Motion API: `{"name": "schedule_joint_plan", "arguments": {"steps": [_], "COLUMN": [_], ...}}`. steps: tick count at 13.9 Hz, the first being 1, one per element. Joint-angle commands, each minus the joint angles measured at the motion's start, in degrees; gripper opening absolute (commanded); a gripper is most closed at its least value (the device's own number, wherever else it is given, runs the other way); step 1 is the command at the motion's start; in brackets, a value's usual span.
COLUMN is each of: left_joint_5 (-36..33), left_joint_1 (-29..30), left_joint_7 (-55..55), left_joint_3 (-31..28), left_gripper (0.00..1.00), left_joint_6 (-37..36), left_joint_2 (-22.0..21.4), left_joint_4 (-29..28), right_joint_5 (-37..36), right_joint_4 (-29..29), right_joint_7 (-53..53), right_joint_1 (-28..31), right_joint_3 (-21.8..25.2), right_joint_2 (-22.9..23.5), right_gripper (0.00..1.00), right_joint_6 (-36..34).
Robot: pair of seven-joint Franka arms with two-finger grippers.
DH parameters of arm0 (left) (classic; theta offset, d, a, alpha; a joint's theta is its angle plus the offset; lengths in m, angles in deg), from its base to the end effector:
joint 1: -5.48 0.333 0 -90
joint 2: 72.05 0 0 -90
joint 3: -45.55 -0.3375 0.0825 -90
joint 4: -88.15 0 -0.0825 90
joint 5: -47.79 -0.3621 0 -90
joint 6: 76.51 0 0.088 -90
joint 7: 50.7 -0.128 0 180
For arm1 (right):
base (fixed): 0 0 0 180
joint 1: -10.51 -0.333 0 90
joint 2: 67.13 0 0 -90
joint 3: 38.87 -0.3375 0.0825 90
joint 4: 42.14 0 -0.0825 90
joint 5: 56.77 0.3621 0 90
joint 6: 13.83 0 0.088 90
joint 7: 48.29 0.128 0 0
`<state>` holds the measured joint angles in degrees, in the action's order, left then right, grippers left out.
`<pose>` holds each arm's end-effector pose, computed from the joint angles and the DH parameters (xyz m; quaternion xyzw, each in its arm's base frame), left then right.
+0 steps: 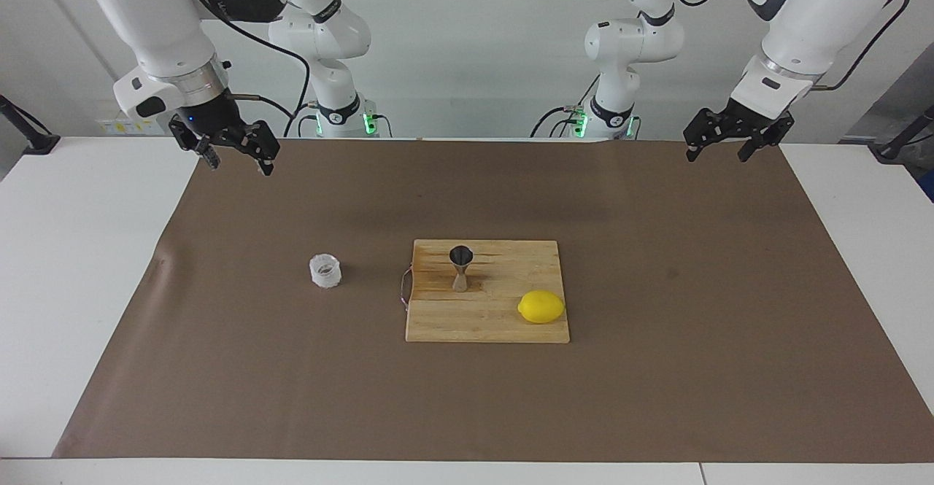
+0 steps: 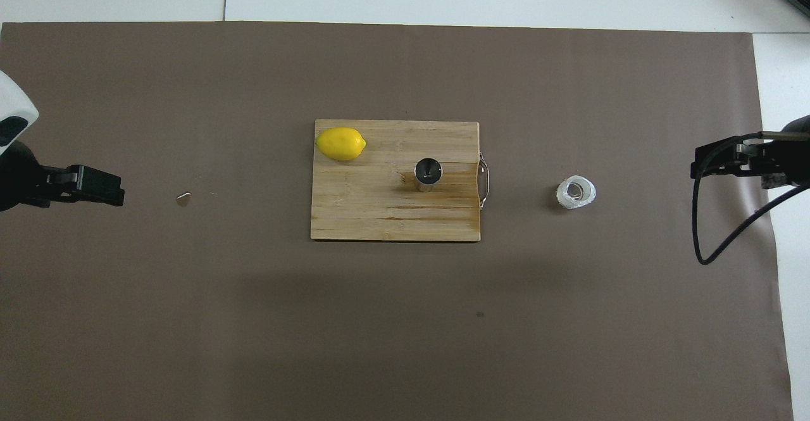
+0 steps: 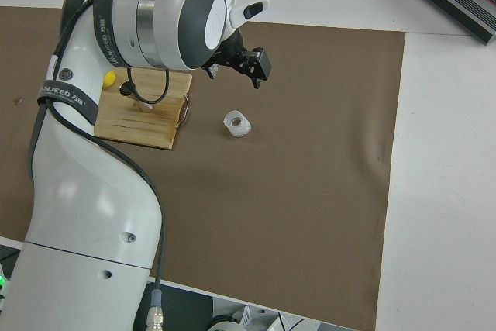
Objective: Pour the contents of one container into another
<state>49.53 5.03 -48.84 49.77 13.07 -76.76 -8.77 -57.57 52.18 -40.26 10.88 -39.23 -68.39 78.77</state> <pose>0.4995 -0.0463 0.6126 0.9994 -0.0241 -0.0237 0.0108 0.5280 -0.0018 0.6066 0.9975 -0.0698 -0.0035 0.0073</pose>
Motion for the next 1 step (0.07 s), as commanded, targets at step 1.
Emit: {"name": "schedule_joint_plan", "arguments": {"steps": [1], "left_joint_5": [0.63], "left_joint_1": [0.45], "left_joint_7": [-0.45], "left_joint_3": [0.08], "left_gripper": [1.0], "left_joint_6": [-0.9], "left_joint_2": [-1.01], "left_joint_4": [-0.29], "right_joint_5": [-0.86], "right_joint_4": [0.34], "right_joint_7": [1.19], "right_joint_1": [1.22], "right_joint_3": [-1.65], "right_joint_2": [-0.76], "right_gripper": [1.0], "right_joint_6": [-0.75]}}
